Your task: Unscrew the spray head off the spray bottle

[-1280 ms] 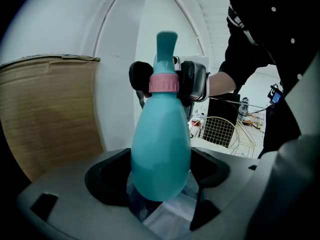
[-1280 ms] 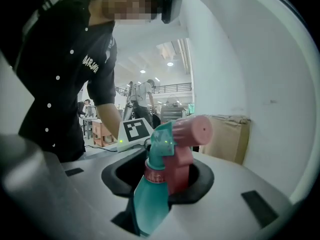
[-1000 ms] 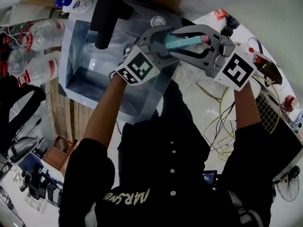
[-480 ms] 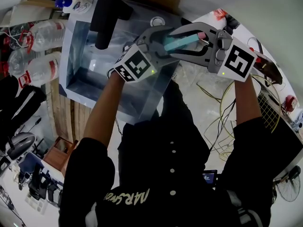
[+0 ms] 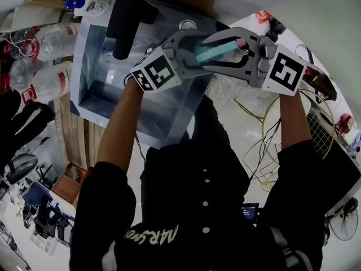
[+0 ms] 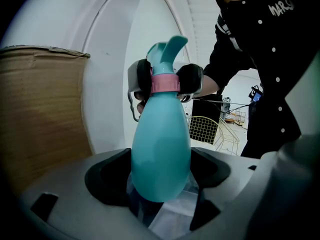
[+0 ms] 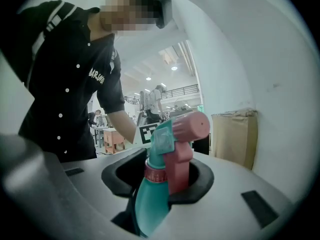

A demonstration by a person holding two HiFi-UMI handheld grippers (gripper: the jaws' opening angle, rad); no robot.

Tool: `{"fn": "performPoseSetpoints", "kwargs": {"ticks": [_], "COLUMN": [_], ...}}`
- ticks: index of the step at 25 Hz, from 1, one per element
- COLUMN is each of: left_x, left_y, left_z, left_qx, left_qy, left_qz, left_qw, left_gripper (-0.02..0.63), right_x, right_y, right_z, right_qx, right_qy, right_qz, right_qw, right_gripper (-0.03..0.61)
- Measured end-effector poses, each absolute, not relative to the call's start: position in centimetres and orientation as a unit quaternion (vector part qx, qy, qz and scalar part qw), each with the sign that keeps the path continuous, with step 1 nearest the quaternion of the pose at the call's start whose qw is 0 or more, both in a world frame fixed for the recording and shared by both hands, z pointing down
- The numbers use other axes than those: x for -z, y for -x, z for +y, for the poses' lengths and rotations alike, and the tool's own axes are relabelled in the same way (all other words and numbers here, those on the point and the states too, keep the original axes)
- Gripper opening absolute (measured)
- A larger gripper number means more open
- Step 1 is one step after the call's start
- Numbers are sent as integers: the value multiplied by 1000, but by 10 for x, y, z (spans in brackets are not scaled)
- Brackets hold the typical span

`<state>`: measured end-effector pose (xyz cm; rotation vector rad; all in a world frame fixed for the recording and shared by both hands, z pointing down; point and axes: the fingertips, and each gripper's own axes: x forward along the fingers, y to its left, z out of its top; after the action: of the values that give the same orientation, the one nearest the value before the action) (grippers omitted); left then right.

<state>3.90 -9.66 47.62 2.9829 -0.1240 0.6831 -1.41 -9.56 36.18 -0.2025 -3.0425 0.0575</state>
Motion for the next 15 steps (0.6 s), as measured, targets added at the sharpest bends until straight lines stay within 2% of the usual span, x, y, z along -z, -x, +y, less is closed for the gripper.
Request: {"fn": "performPoseSetpoints", "kwargs": {"ticks": [5, 12, 15], "left_x": [-474, -476, -477], "left_y": [-40, -40, -40], "left_z": [-98, -97, -98], "left_qx": [-219, -220, -219], "left_qy": [-974, -973, -973], "left_qz": [-45, -54, -57], "left_qw": [39, 40, 40], "left_gripper": [383, 383, 383], "right_x": [-362, -377, -374], "right_y": [14, -7, -37], "right_z": [-99, -111, -123], "right_qx": [-16, -38, -61], "right_qy": [43, -66, -181], "right_qz": [-998, -994, -979], "right_qw": [53, 80, 68], "right_gripper": [167, 322, 341]}}
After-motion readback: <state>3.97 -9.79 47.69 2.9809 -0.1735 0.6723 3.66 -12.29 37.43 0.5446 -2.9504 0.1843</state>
